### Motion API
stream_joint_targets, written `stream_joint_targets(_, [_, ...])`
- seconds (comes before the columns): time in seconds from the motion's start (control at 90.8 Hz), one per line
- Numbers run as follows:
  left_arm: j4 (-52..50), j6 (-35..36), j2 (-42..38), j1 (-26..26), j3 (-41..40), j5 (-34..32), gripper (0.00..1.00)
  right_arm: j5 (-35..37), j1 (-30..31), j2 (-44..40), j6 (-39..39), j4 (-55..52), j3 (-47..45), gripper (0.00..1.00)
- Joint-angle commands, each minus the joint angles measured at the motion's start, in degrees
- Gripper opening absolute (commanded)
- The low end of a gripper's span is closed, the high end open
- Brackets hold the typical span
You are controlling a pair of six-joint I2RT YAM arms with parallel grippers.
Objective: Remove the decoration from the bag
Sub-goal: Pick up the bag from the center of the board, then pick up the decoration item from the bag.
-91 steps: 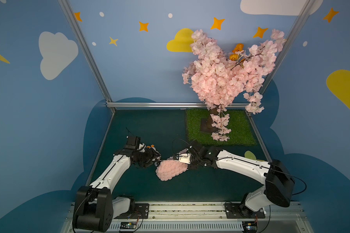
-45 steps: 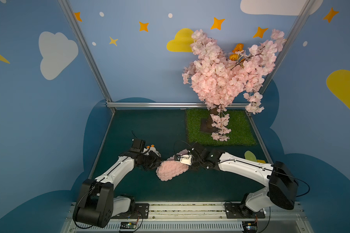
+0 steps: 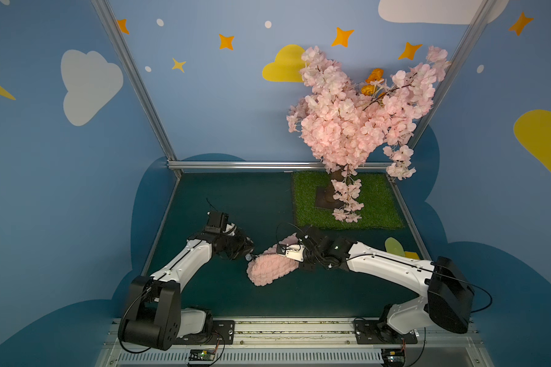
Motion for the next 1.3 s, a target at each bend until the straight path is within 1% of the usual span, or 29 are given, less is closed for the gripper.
stream_joint_targets(0.0, [-3.7,2.5,-4.0,1.3,1.9,-0.6,0.03,0.9,0.1,-1.9,0.9,1.7,-0.5,0.0])
stream_joint_targets(0.187, [-6.7,3.5,-7.2,2.2,0.4,0.4,0.02,0.8,-0.3,-1.4,1.3,2.3,-0.2,0.0])
stream_joint_targets(0.209, [-7.3,3.6,-7.4,2.2,0.2,0.6,0.04,0.8,-0.3,-1.4,1.4,2.4,-0.1,0.0])
stream_joint_targets(0.22, [-7.8,3.6,-7.5,2.3,0.1,0.7,0.06,0.8,-0.3,-1.4,1.4,2.4,-0.1,0.0])
stream_joint_targets(0.242, [-8.5,3.7,-7.7,2.2,-0.2,0.7,0.13,0.8,-0.3,-1.4,1.3,2.5,-0.2,0.0])
stream_joint_targets(0.297, [-9.8,3.3,-8.6,2.2,-1.3,1.0,0.28,1.1,-0.2,-1.7,1.2,2.6,-0.3,0.0])
stream_joint_targets(0.363, [-10.3,1.1,-10.2,2.1,-3.5,2.0,0.41,1.2,-0.2,-2.1,1.2,2.9,-0.8,0.0])
stream_joint_targets(0.385, [-10.5,0.3,-10.9,2.1,-4.1,2.2,0.44,1.3,-0.2,-2.3,1.1,2.9,-0.9,0.0])
stream_joint_targets(0.418, [-10.5,-0.7,-11.8,1.9,-5.6,2.6,0.46,1.3,-0.1,-2.4,1.2,2.8,-1.0,0.0])
stream_joint_targets(0.485, [-10.1,-2.5,-13.2,1.1,-7.7,2.9,0.57,1.1,-0.1,-2.4,1.4,2.8,-1.0,0.0])
stream_joint_targets(0.518, [-10.0,-3.1,-13.4,0.5,-8.5,2.9,0.6,1.1,-0.1,-2.4,1.4,2.9,-1.0,0.0])
stream_joint_targets(0.595, [-8.9,-4.2,-12.8,-0.5,-10.2,3.2,0.61,1.1,0.0,-2.2,1.4,2.9,-0.9,0.0])
stream_joint_targets(0.716, [-2.7,-6.5,-11.1,-0.7,-12.2,2.0,0.61,0.7,0.2,-2.0,1.6,2.8,-0.8,0.0])
stream_joint_targets(0.881, [5.4,-7.3,-3.7,0.7,-10.3,1.7,0.6,0.8,0.7,-2.1,2.0,2.6,-1.3,0.0])
stream_joint_targets(0.958, [8.4,-7.8,-2.0,1.7,-9.1,1.7,0.61,1.0,0.8,-2.5,2.3,2.0,-1.6,0.0])
stream_joint_targets(1.079, [6.1,-6.0,0.9,0.7,-6.9,2.6,0.61,1.1,0.8,-3.0,2.7,1.9,-2.2,0.0])
stream_joint_targets(1.167, [6.7,-6.7,1.9,-0.3,-9.8,3.0,0.61,1.2,0.8,-3.0,2.8,1.8,-2.1,0.0])
stream_joint_targets(1.222, [9.2,-7.9,1.9,-0.5,-11.8,2.7,0.61,1.1,0.7,-3.0,3.1,1.9,-2.0,0.0])
stream_joint_targets(1.288, [9.8,-7.8,2.9,-0.8,-11.6,2.1,0.59,0.7,0.6,-3.0,3.3,2.0,-2.0,0.0])
